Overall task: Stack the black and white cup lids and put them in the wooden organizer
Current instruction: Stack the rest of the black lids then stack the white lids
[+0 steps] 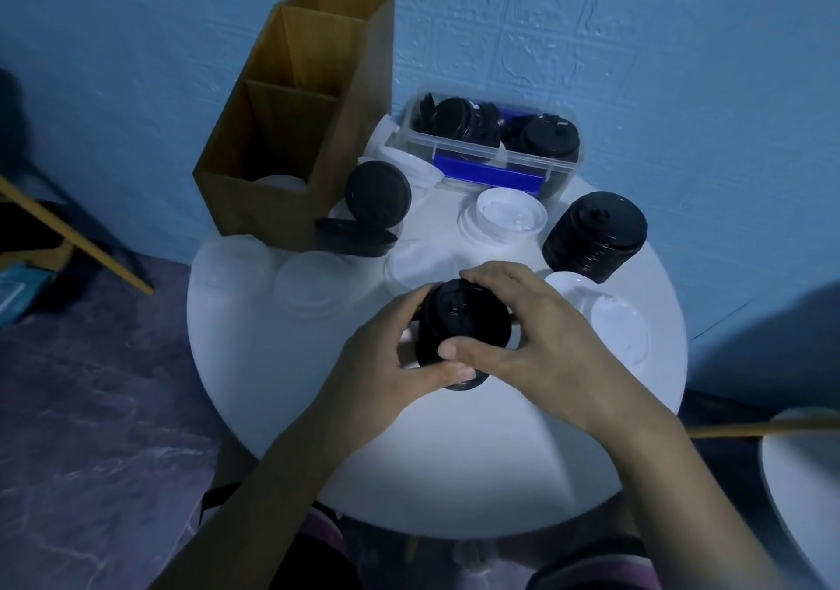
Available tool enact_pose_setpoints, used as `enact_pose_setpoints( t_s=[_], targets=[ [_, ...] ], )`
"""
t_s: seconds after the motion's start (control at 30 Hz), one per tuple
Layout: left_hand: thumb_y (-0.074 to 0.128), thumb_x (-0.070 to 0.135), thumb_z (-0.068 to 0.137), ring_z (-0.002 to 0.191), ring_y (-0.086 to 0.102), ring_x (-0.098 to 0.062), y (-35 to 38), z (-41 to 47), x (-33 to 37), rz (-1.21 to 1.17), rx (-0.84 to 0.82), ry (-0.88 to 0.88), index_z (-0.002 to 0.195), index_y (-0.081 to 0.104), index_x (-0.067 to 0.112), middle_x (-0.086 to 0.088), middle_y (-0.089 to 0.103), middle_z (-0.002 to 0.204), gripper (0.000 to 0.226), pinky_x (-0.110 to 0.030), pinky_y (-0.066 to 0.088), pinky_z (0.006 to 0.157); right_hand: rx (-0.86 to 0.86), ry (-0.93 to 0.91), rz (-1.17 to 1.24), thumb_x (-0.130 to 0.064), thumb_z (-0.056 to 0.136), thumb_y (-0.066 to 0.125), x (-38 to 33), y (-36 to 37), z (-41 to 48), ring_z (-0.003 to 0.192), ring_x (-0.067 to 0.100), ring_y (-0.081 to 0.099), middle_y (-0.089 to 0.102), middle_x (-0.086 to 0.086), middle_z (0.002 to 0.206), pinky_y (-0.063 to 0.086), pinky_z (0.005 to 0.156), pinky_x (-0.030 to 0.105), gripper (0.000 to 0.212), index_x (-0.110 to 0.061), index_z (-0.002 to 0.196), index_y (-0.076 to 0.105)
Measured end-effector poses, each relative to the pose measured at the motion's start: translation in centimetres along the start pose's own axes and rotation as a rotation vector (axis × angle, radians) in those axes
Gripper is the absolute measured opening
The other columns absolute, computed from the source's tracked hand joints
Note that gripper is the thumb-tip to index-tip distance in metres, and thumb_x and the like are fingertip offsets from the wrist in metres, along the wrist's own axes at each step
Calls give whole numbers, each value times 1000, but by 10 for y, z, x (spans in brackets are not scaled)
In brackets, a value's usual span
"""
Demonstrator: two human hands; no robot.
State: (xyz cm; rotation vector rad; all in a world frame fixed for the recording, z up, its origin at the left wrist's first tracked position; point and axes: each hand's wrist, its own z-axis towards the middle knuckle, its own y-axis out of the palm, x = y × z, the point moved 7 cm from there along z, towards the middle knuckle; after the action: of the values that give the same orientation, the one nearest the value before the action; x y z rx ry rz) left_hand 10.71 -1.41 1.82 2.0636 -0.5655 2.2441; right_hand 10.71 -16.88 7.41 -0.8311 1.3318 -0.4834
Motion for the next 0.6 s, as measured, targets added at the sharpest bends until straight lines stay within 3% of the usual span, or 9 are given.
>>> enact_pose_setpoints(
  t_s=[0.13,0.33,0.6],
  targets=[
    [85,19,79,119,64,-8,0,1,-1,22,-10,19,135,57,39,13,68,126,66,-42,55,99,-120,13,42,-50,82,78,5,-1,2,129,1,48,50,-28,137,42,111,34,76,-37,148,44],
    [85,26,80,116,67,-13,1,3,-2,20,-45,5,135,56,39,11,69,125,63,-48,54,100,-147,-9,92,-43,80,83,6,-2,7,127,3,50,52,-26,131,45,109,34,71,-38,142,50],
    [89,31,73,111,67,-4,3,2,-3,109,-20,-11,132,53,51,22,67,122,72,-42,53,100,-153,-5,137,-38,78,86,10,0,8,124,2,53,53,-28,129,48,106,35,70,-38,139,53]
  ],
)
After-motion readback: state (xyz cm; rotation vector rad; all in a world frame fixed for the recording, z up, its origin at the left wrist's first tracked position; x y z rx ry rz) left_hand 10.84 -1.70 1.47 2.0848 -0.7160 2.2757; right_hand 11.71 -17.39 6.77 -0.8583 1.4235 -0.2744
